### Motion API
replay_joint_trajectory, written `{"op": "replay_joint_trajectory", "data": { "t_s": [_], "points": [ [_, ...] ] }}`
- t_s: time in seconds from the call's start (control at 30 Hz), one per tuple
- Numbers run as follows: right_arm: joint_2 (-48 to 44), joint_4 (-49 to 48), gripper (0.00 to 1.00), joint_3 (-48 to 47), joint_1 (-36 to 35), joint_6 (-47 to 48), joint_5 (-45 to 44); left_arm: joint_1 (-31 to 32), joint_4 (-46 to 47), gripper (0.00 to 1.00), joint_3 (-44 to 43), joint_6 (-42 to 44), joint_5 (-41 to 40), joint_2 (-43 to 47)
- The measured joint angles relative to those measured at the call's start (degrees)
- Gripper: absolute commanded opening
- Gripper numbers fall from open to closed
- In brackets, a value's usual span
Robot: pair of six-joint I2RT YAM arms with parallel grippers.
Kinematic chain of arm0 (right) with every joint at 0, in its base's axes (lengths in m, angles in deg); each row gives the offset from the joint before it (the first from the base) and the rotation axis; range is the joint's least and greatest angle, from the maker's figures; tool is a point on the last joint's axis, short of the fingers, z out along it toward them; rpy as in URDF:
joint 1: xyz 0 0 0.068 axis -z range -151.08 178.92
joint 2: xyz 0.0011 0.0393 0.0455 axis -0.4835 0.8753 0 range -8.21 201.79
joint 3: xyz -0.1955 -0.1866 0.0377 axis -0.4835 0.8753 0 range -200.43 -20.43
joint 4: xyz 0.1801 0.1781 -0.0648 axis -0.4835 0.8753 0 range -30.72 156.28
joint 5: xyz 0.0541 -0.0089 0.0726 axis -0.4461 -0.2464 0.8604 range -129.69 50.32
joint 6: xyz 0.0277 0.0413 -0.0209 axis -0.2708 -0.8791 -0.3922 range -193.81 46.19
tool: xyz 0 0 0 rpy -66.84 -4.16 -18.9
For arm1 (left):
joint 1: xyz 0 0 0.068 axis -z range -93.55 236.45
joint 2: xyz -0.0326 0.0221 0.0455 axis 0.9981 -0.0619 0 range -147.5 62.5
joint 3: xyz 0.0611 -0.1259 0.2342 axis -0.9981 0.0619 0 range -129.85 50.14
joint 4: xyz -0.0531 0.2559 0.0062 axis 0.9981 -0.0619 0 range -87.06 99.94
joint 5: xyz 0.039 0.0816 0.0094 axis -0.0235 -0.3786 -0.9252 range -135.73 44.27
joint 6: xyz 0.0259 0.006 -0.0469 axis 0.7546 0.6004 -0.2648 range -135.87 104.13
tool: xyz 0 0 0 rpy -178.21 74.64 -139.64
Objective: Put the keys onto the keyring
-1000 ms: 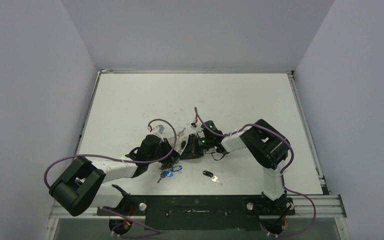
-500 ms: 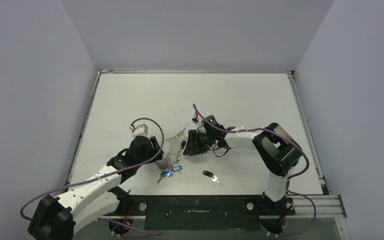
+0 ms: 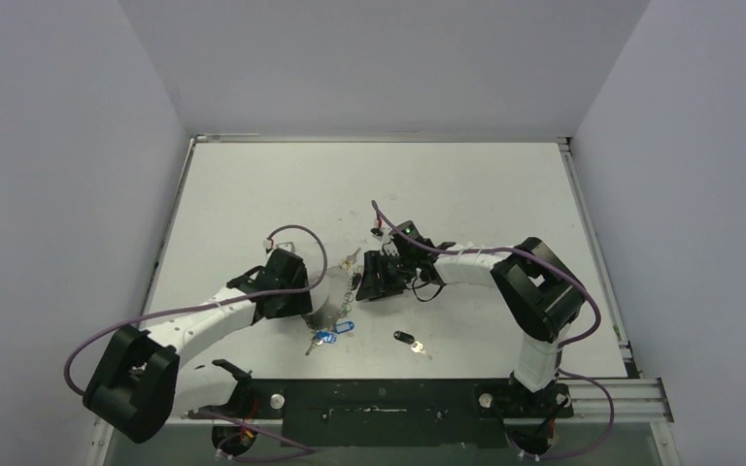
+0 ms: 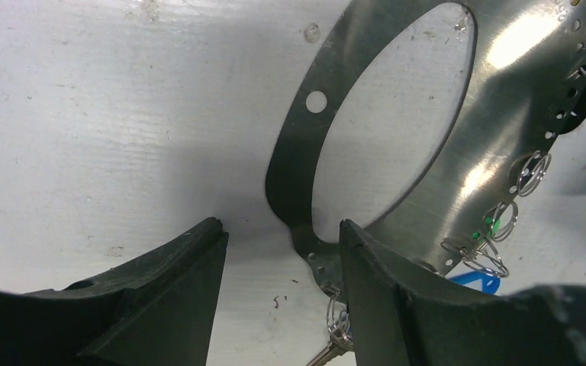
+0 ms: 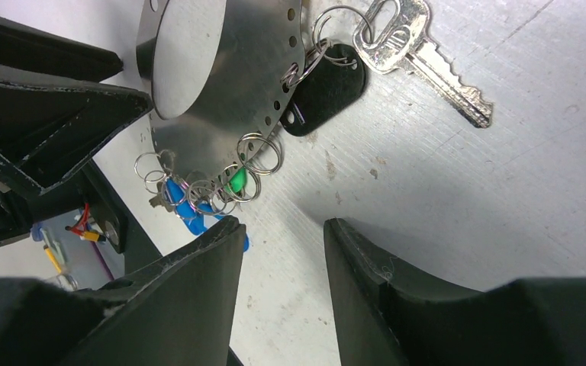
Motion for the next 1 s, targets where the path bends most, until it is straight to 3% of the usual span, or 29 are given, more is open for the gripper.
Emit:
{"op": "replay_joint_trajectory", "data": {
  "t_s": [0.1, 0.27, 0.57, 0.83, 0.93, 1.0],
  "points": [
    [0.1, 0.5, 0.46, -0.4, 0.0, 0.2, 0.0, 0.5, -0.3, 0.47, -2.6, 1.0, -0.2, -3.9],
    [0.5, 0.9, 0.45, -0.9, 0.0, 0.4, 0.1, 2.8, -2.5, 0.24, -9.5, 3.2, -2.9, -12.9],
    [0.8, 1.0, 0.46, -1.4, 0.2, 0.6, 0.5, 6.3, -3.4, 0.0, -11.9, 4.7, -5.8, -15.5],
    [0.6, 1.2, 0.48, -1.3, 4.1, 0.9, 0.8, 7.8, -3.3, 0.01, -11.9, 6.3, -5.8, -14.4],
    [0.3, 1.6, 0.49, -1.1, 5.5, 1.2, 0.8, 9.0, -1.7, 0.23, -11.6, 7.3, -5.0, -12.3],
    [-0.1, 1.7, 0.48, -0.7, 6.1, 1.3, 0.8, 9.5, 0.4, 0.31, -11.1, 7.8, -3.7, -10.7]
  ]
}}
